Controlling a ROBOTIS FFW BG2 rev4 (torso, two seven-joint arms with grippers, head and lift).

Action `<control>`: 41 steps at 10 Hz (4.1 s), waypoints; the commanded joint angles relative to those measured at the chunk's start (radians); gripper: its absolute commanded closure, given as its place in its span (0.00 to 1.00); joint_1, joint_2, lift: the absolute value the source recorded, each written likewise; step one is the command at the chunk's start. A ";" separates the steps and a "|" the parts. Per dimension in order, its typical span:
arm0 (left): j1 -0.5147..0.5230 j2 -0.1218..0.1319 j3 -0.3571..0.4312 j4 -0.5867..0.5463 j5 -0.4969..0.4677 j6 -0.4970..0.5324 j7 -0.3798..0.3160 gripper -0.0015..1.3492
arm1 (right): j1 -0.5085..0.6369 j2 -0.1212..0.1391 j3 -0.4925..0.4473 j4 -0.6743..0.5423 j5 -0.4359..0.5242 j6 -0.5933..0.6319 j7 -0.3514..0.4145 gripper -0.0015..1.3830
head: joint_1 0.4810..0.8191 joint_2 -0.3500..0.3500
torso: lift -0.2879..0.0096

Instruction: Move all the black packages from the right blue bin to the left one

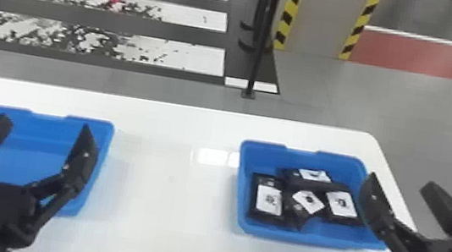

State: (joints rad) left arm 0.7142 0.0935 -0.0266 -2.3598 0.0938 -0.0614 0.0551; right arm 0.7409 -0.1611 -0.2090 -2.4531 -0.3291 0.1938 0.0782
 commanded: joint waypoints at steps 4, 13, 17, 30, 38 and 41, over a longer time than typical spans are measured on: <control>0.000 0.000 0.001 0.000 0.000 0.002 -0.001 0.08 | -0.002 0.000 0.000 0.002 0.000 0.000 0.000 0.15 | 0.63 0.38 | 0.52; 0.000 0.000 0.001 0.002 0.000 0.000 -0.005 0.08 | -0.199 -0.037 -0.002 0.066 0.010 0.314 0.069 0.14 | 0.63 0.40 | 0.52; -0.002 -0.001 0.003 0.002 0.000 0.000 -0.006 0.08 | -0.402 -0.054 0.023 0.287 0.012 0.511 0.192 0.15 | 0.63 0.42 | 0.52; -0.007 -0.001 0.001 0.012 0.002 -0.002 -0.014 0.08 | -0.677 -0.115 0.119 0.695 0.080 0.628 0.336 0.15 | 0.63 0.45 | 0.52; -0.010 -0.003 0.005 0.029 0.008 -0.022 -0.024 0.08 | -0.746 -0.132 0.195 0.817 -0.032 0.594 0.379 0.82 | 0.63 0.48 | 0.52; -0.012 -0.003 0.007 0.034 0.012 -0.037 -0.024 0.08 | -0.680 -0.130 0.185 0.731 -0.130 0.579 0.390 0.86 | 0.63 0.52 | 0.52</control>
State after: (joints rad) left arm 0.7040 0.0903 -0.0208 -2.3273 0.1040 -0.0947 0.0304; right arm 0.0386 -0.2923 -0.0183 -1.6942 -0.4400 0.7790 0.4673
